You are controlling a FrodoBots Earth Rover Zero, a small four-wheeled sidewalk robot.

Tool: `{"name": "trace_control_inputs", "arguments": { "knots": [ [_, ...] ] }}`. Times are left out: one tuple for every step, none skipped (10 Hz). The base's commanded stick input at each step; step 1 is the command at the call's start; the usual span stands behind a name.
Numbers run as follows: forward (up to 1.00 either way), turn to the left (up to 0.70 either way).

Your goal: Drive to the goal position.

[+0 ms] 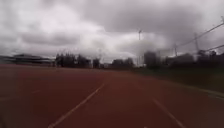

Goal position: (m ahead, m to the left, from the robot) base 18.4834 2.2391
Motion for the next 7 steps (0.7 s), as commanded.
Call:
{"name": "trace_control_inputs", "arguments": {
  "knots": [
    [0.7, 0.0],
    [0.7, 0.0],
    [0.7, 0.0],
    [0.7, 0.0],
    [0.7, 0.0],
    [0.7, 0.0],
    [0.7, 0.0]
  ]
}}
